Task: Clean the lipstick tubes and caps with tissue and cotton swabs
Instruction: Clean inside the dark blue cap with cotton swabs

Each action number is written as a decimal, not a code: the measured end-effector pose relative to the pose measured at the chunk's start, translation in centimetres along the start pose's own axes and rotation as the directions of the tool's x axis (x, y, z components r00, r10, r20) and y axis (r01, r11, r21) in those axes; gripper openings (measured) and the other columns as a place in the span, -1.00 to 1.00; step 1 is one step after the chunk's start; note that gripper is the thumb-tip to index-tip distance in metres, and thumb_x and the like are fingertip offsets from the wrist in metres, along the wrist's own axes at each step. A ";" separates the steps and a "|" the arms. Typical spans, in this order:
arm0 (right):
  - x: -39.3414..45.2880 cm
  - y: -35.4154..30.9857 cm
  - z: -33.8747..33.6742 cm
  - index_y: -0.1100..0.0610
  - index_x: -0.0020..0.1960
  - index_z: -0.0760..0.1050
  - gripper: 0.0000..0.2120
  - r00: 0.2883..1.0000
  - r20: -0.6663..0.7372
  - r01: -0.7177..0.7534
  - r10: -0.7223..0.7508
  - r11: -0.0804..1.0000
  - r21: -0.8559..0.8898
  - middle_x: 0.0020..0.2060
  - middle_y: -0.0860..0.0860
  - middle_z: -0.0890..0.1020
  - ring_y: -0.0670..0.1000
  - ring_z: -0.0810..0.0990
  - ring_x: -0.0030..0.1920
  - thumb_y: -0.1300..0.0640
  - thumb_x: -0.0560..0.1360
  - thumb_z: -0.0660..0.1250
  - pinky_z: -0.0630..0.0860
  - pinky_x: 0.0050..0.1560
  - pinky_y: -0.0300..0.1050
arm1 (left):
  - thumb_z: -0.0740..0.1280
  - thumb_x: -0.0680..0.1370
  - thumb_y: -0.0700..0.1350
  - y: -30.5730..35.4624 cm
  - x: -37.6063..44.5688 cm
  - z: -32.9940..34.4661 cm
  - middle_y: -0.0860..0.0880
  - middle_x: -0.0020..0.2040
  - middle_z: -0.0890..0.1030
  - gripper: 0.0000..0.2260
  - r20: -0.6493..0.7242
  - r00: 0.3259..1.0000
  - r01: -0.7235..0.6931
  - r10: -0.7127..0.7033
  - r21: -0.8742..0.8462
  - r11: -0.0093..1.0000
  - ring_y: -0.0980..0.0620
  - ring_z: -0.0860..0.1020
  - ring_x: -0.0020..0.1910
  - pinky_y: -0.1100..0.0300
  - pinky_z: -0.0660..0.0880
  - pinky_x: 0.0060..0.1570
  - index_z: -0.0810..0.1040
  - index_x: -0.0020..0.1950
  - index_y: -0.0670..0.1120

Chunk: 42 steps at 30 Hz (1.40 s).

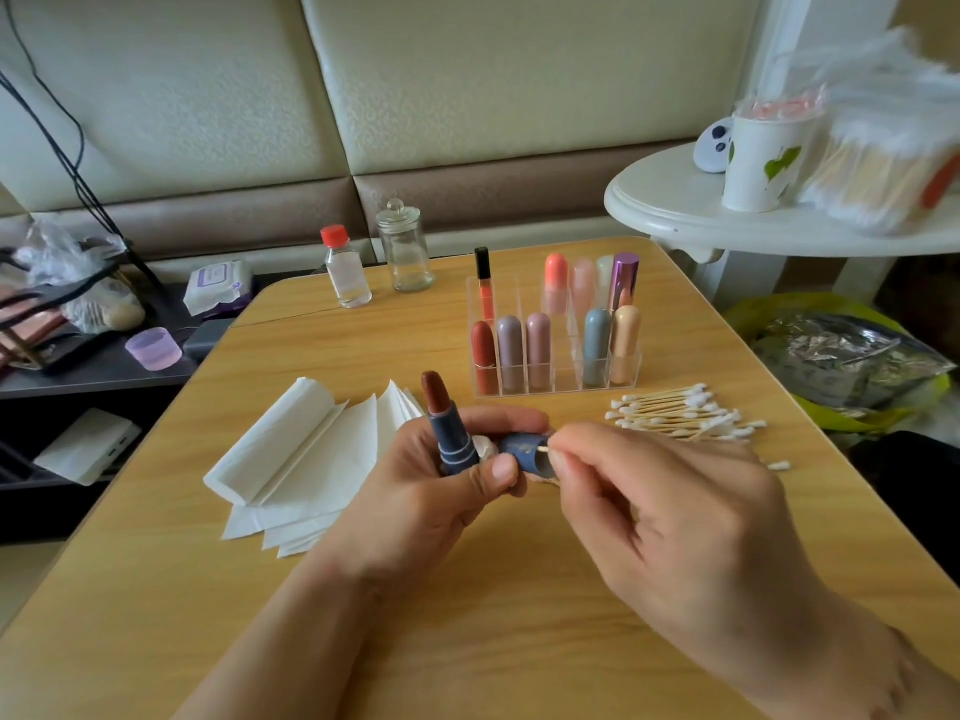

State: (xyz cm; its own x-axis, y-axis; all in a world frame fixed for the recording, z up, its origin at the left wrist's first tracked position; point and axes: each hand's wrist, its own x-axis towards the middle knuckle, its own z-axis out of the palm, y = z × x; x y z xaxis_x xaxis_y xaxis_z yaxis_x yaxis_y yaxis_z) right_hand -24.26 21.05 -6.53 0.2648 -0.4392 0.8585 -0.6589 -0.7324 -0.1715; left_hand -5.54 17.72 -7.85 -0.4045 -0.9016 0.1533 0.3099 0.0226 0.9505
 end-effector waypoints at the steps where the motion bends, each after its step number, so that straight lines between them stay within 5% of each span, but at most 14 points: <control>1: 0.0 0.0 0.0 0.26 -0.12 0.67 -0.87 1.000 -0.008 -0.006 0.006 1.000 0.025 -0.41 0.03 0.57 -0.03 0.41 -0.42 0.26 0.53 0.37 0.40 -0.41 -0.16 | 0.57 0.36 0.04 -0.1 0.0 -0.1 -0.03 -0.10 0.68 -0.64 -0.002 1.000 -0.011 0.011 0.060 0.998 0.03 0.62 -0.10 0.13 0.54 0.00 0.69 0.10 -0.04; 5: 0.2 0.1 -0.2 0.21 -0.14 0.69 -0.87 0.997 -0.035 -0.060 0.066 0.985 0.164 -0.38 -0.03 0.62 -0.08 0.51 -0.41 0.19 0.52 0.41 0.44 -0.37 -0.21 | 0.57 0.36 0.04 -0.6 0.1 -0.6 -0.16 -0.02 0.67 -0.62 0.001 0.999 -0.054 0.055 0.127 0.990 -0.18 0.60 0.03 -0.12 0.52 0.15 0.68 0.12 -0.07; 10: 0.4 0.1 -0.1 0.25 -0.07 0.67 -0.80 0.997 -0.020 -0.060 0.072 0.929 0.364 -0.28 0.04 0.68 -0.01 0.64 -0.29 0.14 0.58 0.34 0.51 -0.31 -0.13 | 0.60 0.33 -0.16 -0.2 0.0 -0.6 -0.12 -0.01 0.66 -0.70 0.024 0.998 -0.059 0.066 -0.224 0.973 -0.03 0.61 -0.04 0.14 0.56 0.01 0.68 0.02 -0.12; 17: 0.6 -0.2 -0.8 0.12 0.08 0.52 -0.83 0.994 -0.100 0.008 0.034 0.918 0.396 -0.17 0.02 0.65 -0.09 0.60 -0.20 0.09 0.67 0.18 0.52 -0.22 -0.23 | 0.52 0.42 -0.22 0.0 -0.1 -0.4 -0.11 0.13 0.65 -0.77 0.109 0.992 -0.037 0.071 -0.288 0.957 -0.02 0.61 0.09 0.09 0.52 0.19 0.65 0.05 -0.07; 23: 0.5 -0.3 -1.1 0.16 0.05 0.56 -0.83 0.988 -0.155 0.069 -0.022 0.950 0.304 -0.16 0.05 0.65 -0.04 0.61 -0.19 0.10 0.65 0.23 0.53 -0.19 -0.20 | 0.52 0.41 -0.23 0.0 0.0 -0.2 -0.12 0.03 0.62 -0.77 0.113 0.992 -0.024 0.059 -0.284 0.959 -0.04 0.58 0.01 0.10 0.54 0.11 0.63 0.03 -0.11; 29: 0.2 0.2 -0.2 0.24 -0.08 0.70 -0.81 0.992 -0.089 0.082 -0.086 0.996 -0.040 -0.20 0.11 0.67 0.12 0.62 -0.27 0.13 0.58 0.42 0.55 -0.29 0.00 | 0.53 0.40 -0.21 -0.2 0.1 0.0 -0.13 0.01 0.63 -0.75 0.104 0.994 -0.015 0.045 -0.269 0.963 -0.07 0.60 0.02 0.10 0.54 0.09 0.64 0.06 -0.13; 42: 0.7 -0.4 -0.2 0.17 -0.15 0.70 -0.79 0.992 -0.069 0.091 -0.105 0.978 -0.186 -0.28 0.07 0.61 0.09 0.48 -0.40 0.17 0.61 0.36 0.42 -0.45 -0.10 | 0.56 0.38 -0.13 -0.7 0.0 0.0 -0.14 -0.03 0.63 -0.71 0.077 0.997 -0.003 0.019 -0.210 0.978 -0.12 0.58 0.04 0.00 0.51 0.15 0.65 0.06 -0.11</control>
State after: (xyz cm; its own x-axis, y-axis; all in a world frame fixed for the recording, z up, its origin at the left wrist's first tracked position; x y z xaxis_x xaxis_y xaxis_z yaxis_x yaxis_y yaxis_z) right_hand -23.96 21.15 -5.71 0.2834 -0.3227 0.9031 -0.7516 -0.6596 0.0001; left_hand -5.76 17.69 -8.52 -0.4633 -0.8651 0.1920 0.4850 -0.0662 0.8720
